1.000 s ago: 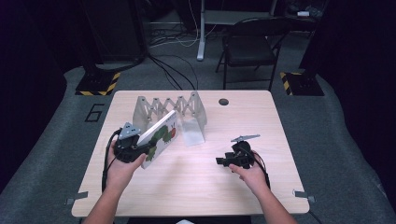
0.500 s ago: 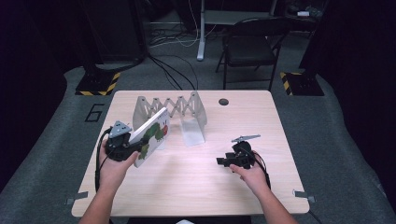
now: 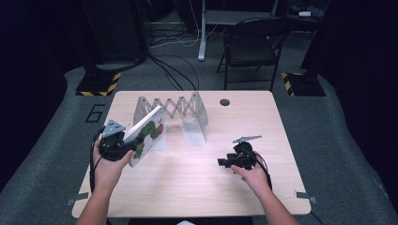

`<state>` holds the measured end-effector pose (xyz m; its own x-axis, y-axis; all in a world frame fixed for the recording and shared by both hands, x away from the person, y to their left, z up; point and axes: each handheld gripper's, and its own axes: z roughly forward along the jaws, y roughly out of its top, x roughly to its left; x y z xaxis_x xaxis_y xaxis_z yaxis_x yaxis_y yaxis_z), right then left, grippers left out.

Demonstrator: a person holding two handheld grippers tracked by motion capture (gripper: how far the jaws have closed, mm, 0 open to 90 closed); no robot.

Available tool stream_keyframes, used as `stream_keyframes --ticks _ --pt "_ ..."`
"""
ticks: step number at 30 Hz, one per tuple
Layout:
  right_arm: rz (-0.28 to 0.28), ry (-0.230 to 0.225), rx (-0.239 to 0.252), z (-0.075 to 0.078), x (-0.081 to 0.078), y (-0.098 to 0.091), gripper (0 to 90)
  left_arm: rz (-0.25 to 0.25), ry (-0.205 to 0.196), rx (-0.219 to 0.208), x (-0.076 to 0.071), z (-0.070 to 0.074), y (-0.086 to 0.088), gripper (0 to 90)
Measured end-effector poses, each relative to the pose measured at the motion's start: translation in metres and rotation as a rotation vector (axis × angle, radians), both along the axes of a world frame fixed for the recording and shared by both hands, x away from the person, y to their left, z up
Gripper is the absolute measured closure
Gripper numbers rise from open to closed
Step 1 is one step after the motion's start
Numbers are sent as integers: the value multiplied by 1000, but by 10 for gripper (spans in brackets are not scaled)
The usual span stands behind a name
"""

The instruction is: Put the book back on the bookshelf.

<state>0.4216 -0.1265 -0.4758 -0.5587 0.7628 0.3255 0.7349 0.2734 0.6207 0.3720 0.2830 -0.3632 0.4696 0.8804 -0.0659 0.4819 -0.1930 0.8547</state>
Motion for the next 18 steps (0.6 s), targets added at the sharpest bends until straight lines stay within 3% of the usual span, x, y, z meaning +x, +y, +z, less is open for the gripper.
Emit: stream_keyframes --ticks 2,18 --pt "7 -15 0 -1 1 0 438 6 -3 -2 0 1 2 757" --pt "2 -6 0 -1 0 -1 437 70 -13 -1 0 -2 10 757"
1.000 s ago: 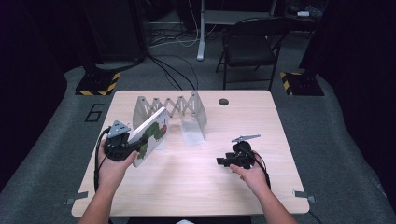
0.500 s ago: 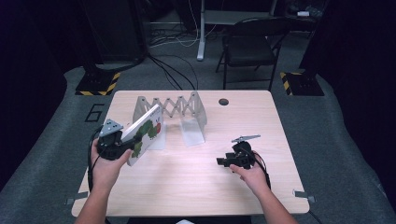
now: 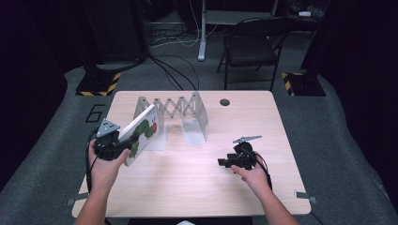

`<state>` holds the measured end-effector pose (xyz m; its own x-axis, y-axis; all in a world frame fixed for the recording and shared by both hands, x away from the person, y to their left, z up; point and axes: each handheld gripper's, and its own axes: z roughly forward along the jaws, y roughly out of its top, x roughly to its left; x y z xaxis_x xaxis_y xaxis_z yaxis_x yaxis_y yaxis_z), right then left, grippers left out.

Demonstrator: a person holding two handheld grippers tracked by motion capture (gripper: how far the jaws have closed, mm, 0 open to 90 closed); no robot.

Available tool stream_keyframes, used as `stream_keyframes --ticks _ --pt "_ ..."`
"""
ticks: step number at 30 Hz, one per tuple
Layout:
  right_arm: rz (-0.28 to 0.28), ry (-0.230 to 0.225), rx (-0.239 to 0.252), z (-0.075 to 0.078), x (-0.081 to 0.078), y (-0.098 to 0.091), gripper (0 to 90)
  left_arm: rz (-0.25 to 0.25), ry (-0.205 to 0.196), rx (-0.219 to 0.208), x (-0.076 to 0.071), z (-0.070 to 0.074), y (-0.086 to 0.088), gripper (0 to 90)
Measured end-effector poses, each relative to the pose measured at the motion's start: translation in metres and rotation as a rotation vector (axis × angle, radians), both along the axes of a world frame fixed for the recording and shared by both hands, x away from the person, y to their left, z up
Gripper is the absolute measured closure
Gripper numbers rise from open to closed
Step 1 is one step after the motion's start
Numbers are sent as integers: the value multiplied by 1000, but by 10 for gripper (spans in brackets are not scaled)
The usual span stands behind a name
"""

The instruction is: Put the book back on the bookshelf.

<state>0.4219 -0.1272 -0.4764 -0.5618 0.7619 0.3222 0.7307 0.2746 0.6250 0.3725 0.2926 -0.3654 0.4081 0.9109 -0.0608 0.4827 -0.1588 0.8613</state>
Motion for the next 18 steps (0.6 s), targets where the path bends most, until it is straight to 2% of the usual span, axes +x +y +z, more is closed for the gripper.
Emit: stream_keyframes --ticks 18 --pt "-2 4 -1 -1 0 0 435 82 -21 13 4 -13 -10 757"
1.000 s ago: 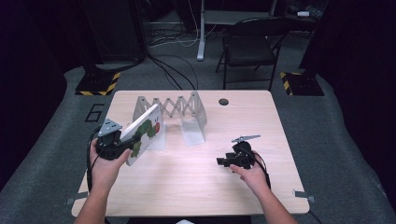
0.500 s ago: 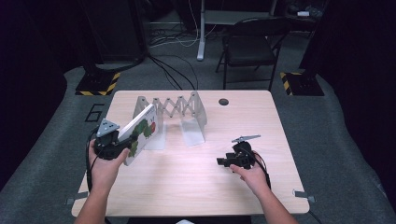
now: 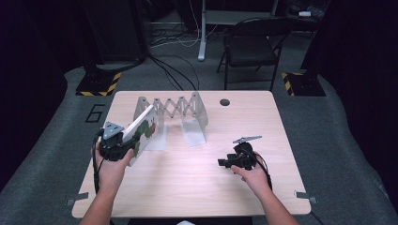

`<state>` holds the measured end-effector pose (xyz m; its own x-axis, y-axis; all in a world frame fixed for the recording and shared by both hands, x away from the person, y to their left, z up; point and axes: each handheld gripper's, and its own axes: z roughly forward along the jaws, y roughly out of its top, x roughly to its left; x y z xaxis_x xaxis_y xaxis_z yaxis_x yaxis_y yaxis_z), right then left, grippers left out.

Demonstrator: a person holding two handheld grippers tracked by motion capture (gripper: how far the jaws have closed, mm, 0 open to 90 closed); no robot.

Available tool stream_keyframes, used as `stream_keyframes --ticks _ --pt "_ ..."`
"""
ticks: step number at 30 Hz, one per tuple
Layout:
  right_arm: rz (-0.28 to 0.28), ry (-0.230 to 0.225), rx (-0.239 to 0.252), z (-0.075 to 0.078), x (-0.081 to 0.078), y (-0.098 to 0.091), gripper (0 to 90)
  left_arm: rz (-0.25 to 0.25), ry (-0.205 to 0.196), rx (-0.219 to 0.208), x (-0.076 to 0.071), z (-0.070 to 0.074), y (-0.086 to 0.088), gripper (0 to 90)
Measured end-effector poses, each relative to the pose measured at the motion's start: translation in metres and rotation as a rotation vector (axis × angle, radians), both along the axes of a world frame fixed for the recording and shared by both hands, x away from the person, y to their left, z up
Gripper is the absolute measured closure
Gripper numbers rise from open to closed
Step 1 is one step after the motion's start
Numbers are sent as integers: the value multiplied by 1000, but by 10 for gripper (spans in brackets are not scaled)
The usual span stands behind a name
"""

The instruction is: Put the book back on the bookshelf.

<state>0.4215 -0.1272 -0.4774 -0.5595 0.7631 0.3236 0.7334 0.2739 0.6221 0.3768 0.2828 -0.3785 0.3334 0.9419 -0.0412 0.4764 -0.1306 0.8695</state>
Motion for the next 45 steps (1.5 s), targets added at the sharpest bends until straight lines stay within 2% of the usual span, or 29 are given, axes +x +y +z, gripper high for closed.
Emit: stream_keyframes --ticks 5,6,8,11,12,16,18,20,25,28,29,30,38,39,44,45 --pt "4 -11 0 0 0 0 433 33 -15 1 5 -2 0 757" --pt "-3 6 1 1 -1 0 432 44 -16 -1 7 -2 0 757" --pt "4 -9 5 0 0 -1 432 56 -17 -9 9 -4 -1 757" --pt "7 -2 8 -2 -1 -1 432 67 -10 -22 14 -7 -3 757" --pt "0 18 8 -1 -2 0 432 72 -10 -18 16 -9 -4 757" --pt "2 -2 20 -1 0 -3 432 89 -11 -17 24 -16 -11 756" --pt "-5 5 23 0 -1 -4 431 95 -17 -3 27 -19 -14 757" --pt "-7 11 22 0 -1 -5 432 97 -16 5 29 -21 -17 757" --pt "-9 11 27 1 -2 -5 432 107 -21 -8 35 -25 -21 757" --pt "-4 4 26 0 -1 -5 432 112 -28 7 37 -27 -22 757" --pt "-1 -5 28 0 0 -5 432 117 -26 5 38 -28 -22 757" --pt "-8 12 30 1 -1 -4 432 121 -23 1 39 -29 -22 757" --pt "-4 12 29 1 0 -4 432 136 -11 -14 43 -42 -20 757" --pt "-4 12 29 1 0 -4 432 131 -3 0 44 -44 -20 757" --pt "4 0 26 0 1 -3 432 139 -10 3 46 -51 -22 757" --pt "4 0 26 0 1 -3 432 133 2 14 46 -51 -21 756"
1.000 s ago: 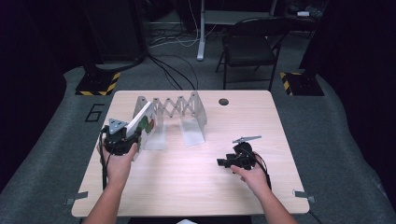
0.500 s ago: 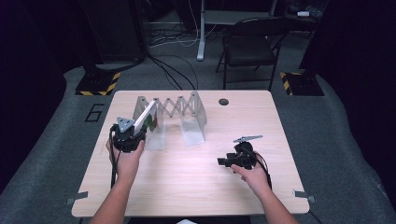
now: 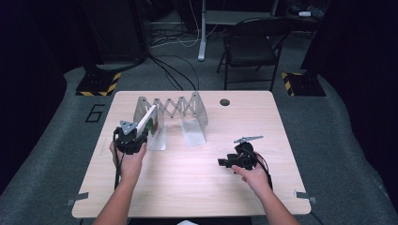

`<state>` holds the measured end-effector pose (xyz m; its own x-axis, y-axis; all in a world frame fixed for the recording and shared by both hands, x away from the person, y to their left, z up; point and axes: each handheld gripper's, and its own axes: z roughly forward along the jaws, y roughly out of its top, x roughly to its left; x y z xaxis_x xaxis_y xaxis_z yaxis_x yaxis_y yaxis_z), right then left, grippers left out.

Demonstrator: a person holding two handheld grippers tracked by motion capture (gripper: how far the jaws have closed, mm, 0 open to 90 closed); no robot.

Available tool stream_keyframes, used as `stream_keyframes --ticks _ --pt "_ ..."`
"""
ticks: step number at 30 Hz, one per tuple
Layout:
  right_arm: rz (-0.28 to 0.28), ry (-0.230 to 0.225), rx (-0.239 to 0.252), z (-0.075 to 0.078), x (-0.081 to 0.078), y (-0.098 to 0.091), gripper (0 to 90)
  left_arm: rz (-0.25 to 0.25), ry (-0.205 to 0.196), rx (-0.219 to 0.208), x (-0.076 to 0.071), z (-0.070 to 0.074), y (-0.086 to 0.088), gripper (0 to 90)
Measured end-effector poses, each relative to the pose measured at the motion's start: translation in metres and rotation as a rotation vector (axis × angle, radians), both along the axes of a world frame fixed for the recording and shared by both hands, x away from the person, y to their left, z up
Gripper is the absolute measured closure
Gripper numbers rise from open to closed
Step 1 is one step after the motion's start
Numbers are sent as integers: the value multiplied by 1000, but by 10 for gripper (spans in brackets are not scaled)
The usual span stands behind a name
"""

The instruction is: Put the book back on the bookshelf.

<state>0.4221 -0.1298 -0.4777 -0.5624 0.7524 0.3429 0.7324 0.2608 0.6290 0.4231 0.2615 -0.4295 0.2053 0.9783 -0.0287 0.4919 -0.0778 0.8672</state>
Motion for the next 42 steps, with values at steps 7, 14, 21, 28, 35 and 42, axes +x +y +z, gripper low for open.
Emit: stream_keyframes --ticks 7,14,21,28,35,42 --pt "-4 8 2 1 -1 0 432 12 -7 -11 4 -6 -1 756" --pt "-4 6 0 0 0 0 432 16 -5 2 9 -11 -2 756" --pt "-6 14 0 1 -1 -1 431 22 -8 13 11 -15 -6 756" --pt "-5 14 0 1 -1 -1 431 39 16 32 15 -24 -10 753" --pt "1 5 -2 0 0 0 431 48 59 45 18 -33 -10 745" --pt "3 8 -3 -1 0 1 431 47 61 35 18 -39 -7 741"
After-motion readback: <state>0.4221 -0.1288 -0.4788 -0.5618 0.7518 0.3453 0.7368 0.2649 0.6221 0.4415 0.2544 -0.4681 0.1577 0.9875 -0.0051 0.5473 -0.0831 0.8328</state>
